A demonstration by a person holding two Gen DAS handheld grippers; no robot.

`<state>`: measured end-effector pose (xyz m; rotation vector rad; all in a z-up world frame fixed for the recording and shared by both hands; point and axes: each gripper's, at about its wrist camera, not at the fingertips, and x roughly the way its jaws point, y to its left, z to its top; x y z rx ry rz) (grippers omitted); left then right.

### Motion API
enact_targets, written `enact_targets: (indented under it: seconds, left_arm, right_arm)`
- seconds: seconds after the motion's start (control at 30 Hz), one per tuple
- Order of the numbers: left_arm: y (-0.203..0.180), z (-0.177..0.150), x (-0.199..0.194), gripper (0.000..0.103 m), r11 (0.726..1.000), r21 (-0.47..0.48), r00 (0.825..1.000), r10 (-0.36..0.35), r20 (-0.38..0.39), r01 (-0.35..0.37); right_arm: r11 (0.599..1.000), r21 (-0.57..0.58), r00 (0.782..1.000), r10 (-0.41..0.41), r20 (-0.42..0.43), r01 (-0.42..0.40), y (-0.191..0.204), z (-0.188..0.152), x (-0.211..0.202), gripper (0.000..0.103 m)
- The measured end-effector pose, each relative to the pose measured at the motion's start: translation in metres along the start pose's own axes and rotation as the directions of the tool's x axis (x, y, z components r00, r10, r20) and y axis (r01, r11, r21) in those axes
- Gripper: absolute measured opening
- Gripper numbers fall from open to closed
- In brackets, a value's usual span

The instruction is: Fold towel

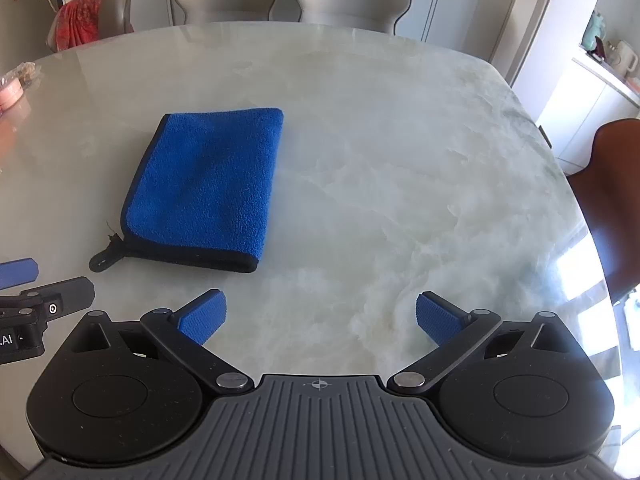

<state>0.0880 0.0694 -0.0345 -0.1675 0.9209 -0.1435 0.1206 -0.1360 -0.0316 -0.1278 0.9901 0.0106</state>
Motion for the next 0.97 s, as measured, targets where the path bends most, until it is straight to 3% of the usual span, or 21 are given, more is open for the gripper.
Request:
enact_targets:
  seconds: [0.97]
  left_arm:
    - [-0.007, 0.011, 0.004, 0.084, 0.999, 0.002, 0.999, 0.047, -0.017, -0.047]
  right_arm:
    - [1.0, -0.004, 1.0, -0.008, -0.015, 0.008, -0.006, 0.001, 0.007, 0.102]
